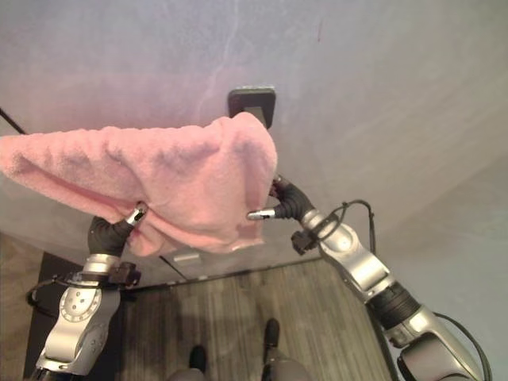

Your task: Put brush and paste in cup on sink, flatten towel.

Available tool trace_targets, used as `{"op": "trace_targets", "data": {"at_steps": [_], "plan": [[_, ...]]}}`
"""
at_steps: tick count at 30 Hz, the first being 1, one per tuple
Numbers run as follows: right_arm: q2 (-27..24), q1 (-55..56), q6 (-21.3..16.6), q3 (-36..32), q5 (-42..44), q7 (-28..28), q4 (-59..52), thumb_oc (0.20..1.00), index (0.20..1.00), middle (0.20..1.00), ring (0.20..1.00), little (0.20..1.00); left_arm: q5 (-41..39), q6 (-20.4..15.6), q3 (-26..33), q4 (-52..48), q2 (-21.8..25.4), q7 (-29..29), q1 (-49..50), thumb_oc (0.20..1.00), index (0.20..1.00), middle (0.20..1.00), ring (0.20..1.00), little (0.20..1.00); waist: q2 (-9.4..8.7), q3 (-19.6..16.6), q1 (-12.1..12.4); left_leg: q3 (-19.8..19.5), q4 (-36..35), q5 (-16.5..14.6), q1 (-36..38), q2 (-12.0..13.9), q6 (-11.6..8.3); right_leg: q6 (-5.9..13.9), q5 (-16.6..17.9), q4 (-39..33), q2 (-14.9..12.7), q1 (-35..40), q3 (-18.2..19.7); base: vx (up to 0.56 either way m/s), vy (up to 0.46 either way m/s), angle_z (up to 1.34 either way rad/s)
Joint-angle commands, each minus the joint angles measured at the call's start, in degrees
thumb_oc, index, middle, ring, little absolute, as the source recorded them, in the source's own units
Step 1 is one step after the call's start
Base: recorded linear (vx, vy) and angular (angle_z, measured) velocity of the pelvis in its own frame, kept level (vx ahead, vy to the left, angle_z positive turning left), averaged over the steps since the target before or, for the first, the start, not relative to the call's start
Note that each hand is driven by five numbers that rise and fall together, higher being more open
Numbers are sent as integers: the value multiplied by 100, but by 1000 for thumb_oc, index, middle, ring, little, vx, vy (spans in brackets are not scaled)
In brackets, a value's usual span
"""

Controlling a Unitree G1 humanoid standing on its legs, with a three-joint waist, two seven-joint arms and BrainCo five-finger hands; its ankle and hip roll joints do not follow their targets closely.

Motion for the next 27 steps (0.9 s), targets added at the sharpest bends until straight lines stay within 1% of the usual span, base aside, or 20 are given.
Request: {"op": "trace_targets", "data": {"at_steps": [1, 2, 3, 4, 6, 8, 10, 11, 14, 15, 17, 20, 22, 23, 24, 25, 27], "plan": [[20, -547, -306, -20, 465, 171, -538, 200, 200, 200, 200, 200, -38, -303, -71, -193, 335, -10, -296, 200, 200, 200, 200, 200, -165, -107, 115, 70, 10, 327, -312, -282, 288, 891, -158, -3, -711, 274, 196, 0, 0, 0], [15, -544, -303, -22, 466, 170, -545, 200, 200, 200, 200, 200, -37, -303, -73, -193, 333, -10, -297, 200, 200, 200, 200, 200, -162, -107, 114, 67, 10, 327, -313, -282, 288, 892, -159, -3, -712, 275, 193, 0, 0, 0], [-114, -384, -381, -181, 441, 171, -933, 200, 200, 200, 200, 200, 9, -294, -33, -203, 330, 12, -281, 200, 200, 200, 200, 200, -182, -89, 71, 43, 10, 328, -333, -287, 297, 890, -157, -3, -716, 282, 155, 0, 0, 0], [-119, -371, -375, -189, 440, 169, -947, 200, 200, 200, 200, 200, 10, -292, -38, -204, 330, 12, -281, 200, 200, 200, 200, 200, -181, -90, 72, 39, 10, 329, -334, -287, 298, 890, -157, -3, -717, 284, 151, 0, 0, 0], [-174, 139, -533, -600, 323, 231, -1539, 200, 200, 200, 200, 200, 105, -273, 78, -226, 293, -10, -201, 200, 200, 200, 200, 200, -205, -63, -11, 24, 10, 310, -330, -289, 318, 891, -158, -3, -714, 309, 123, 1, 3, 2], [-79, 640, -582, -833, 400, 313, -1754, 200, 200, 200, 200, 200, 181, -256, 97, -249, 255, -1, -157, 200, 200, 200, 200, 200, -222, -48, -41, 9, 10, 299, -327, -293, 332, 899, -154, -3, -724, 325, 116, -1, 15, 6], [-39, 1195, -607, -1052, 511, 438, -2042, 200, 200, 200, 200, 200, 227, -235, 151, -255, 229, -31, -108, 200, 200, 200, 200, 200, -232, -35, -107, 14, 10, 289, -327, -296, 343, 909, -145, -3, -725, 323, 123, -5, 28, 4], [-75, 1641, -614, -1229, 471, 549, -2263, 200, 200, 200, 200, 200, 312, -236, 216, -265, 242, -41, -57, 200, 200, 200, 200, 200, -252, -29, -171, 33, 10, 275, -311, -302, 351, 920, -128, -2, -726, 322, 141, 0, 0, 0], [-112, 1833, -613, -1325, 442, 602, -2418, 200, 200, 200, 200, 200, 354, -236, 239, -274, 250, -48, -35, 200, 200, 200, 200, 200, -259, -27, -192, 45, 10, 267, -296, -305, 356, 928, -124, 5, -723, 322, 166, -2, 12, -2], [-85, 2166, -610, -1393, 597, 716, -2582, 200, 200, 200, 200, 200, 417, -240, 289, -303, 258, -72, 4, 200, 200, 200, 200, 200, -270, -22, -253, 76, 10, 249, -260, -312, 366, 942, -120, 18, -727, 326, 209, -8, 42, -6], [-153, 2333, -627, -1445, 588, 823, -2796, 200, 200, 200, 200, 200, 450, -253, 306, -323, 278, -76, 41, 200, 200, 200, 200, 200, -284, -37, -301, 128, 10, 226, -218, -321, 377, 961, -111, 34, -737, 325, 273, -12, 52, -6], [-283, 2288, -720, -1476, 431, 889, -3149, 200, 200, 200, 200, 200, 538, -283, 354, -387, 308, -65, 71, 200, 200, 200, 200, 200, -290, -62, -352, 216, 10, 192, -157, -335, 393, 993, -80, 46, -744, 304, 368, -10, 43, -6], [-330, 2045, -812, -1458, 296, 811, -3263, 200, 200, 200, 200, 200, 574, -320, 377, -509, 337, -69, 86, 200, 200, 200, 200, 200, -281, -96, -362, 256, 10, 173, -124, -348, 400, 1009, -69, 46, -755, 295, 418, -8, 49, -16], [-294, 1713, -869, -1384, 299, 695, -3250, 200, 200, 200, 200, 200, 573, -374, 420, -619, 328, -14, 57, 200, 200, 200, 200, 200, -281, -130, -351, 292, 10, 155, -99, -358, 401, 1019, -60, 41, -769, 293, 437, -13, 35, -25], [-292, 1698, -871, -1374, 298, 692, -3242, 200, 200, 200, 200, 200, 573, -372, 429, -622, 327, -13, 59, 200, 200, 200, 200, 200, -282, -125, -356, 295, 10, 154, -96, -358, 402, 1020, -60, 42, -769, 294, 440, -15, 27, -23], [-257, 1437, -923, -1332, 249, 598, -3294, 200, 200, 200, 200, 200, 532, -429, 449, -693, 319, 42, 22, 200, 200, 200, 200, 200, -287, -149, -338, 308, 10, 148, -93, -364, 402, 1026, -52, 37, -773, 288, 449, -13, 12, -12], [-89, 943, -976, -1103, 245, 508, -3298, 200, 200, 200, 200, 200, 479, -484, 501, -854, 290, 137, -45, 200, 200, 200, 200, 200, -300, -161, -312, 334, 10, 139, -86, -370, 405, 1031, -43, 38, -782, 269, 476, -23, 11, -10]]}}
